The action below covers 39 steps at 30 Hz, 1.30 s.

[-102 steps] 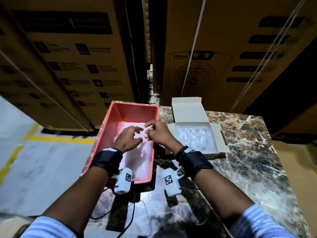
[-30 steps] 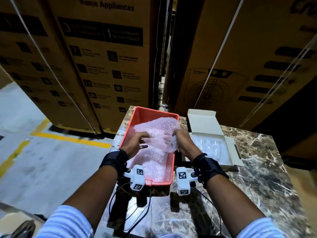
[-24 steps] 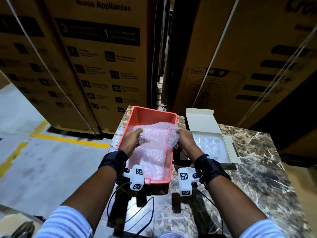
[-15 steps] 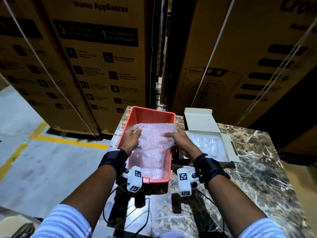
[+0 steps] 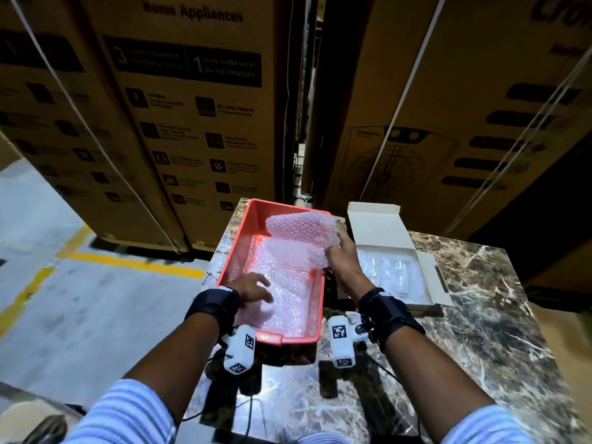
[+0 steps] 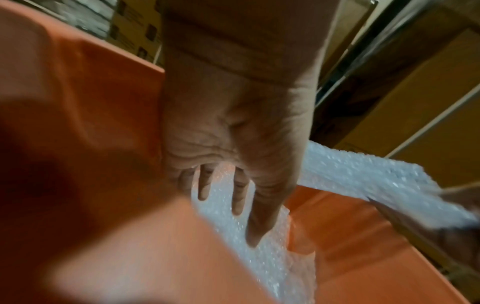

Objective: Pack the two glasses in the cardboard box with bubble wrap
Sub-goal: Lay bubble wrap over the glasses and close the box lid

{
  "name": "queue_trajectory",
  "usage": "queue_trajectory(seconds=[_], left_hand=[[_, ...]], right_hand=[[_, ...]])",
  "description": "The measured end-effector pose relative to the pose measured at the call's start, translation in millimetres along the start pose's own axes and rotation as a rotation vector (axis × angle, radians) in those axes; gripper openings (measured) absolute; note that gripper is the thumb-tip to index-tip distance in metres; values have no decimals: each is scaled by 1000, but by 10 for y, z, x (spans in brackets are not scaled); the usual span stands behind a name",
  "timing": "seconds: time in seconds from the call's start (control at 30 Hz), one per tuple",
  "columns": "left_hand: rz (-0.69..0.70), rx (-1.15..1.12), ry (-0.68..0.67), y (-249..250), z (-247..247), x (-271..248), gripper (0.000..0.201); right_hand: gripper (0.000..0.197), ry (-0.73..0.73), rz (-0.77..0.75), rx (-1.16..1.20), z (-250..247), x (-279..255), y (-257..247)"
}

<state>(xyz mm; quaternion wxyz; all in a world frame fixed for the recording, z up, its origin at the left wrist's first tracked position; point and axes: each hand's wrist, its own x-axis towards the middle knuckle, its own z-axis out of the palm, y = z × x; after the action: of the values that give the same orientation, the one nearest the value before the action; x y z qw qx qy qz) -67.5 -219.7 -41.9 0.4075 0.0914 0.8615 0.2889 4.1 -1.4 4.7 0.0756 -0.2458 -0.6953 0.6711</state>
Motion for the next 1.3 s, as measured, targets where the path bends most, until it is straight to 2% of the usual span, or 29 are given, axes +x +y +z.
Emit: queue_trajectory(seconds=[0.1, 0.2, 0.37, 0.47, 0.6, 0.67, 0.8, 0.9, 0.97, 1.03, 1.1, 1.23, 1.3], left_hand=[[-16, 332, -79, 15, 98, -31, 59], [-27, 566, -150, 47, 174, -2, 76], [45, 738, -155, -28, 240, 128, 100], [105, 776, -112, -11, 263, 132, 85], [187, 841, -4, 19, 263, 110, 29], [199, 807, 54, 33, 192, 106, 22], [223, 613, 129, 145, -15, 85, 24], [236, 352, 145, 186, -166, 108, 30], [287, 128, 150, 205, -274, 82, 39], [307, -86, 185, 262, -364, 13, 44], [268, -220, 218, 345, -435, -102, 44], [272, -388, 239, 415, -564, -179, 41], [281, -400, 252, 446, -628, -220, 33]], right_hand=[[51, -39, 2, 3, 64, -74, -97], [54, -142, 23, -3, 119, -53, -60], [70, -221, 45, -8, 206, -25, -34], [72, -237, 52, -41, 234, -13, -54], [71, -223, 68, -103, 233, -8, -56], [68, -214, 62, -98, 236, 20, -35], [62, -176, 50, -134, 265, 88, 0], [48, -198, 70, -121, 300, 105, -11], [51, -210, 66, -159, 312, 108, 14], [64, -231, 44, -271, 309, 97, 24], [69, -236, -53, -480, 302, 67, 20], [74, -56, -341, -1014, 275, -62, -3], [83, -69, -437, -1071, 280, -102, -31]])
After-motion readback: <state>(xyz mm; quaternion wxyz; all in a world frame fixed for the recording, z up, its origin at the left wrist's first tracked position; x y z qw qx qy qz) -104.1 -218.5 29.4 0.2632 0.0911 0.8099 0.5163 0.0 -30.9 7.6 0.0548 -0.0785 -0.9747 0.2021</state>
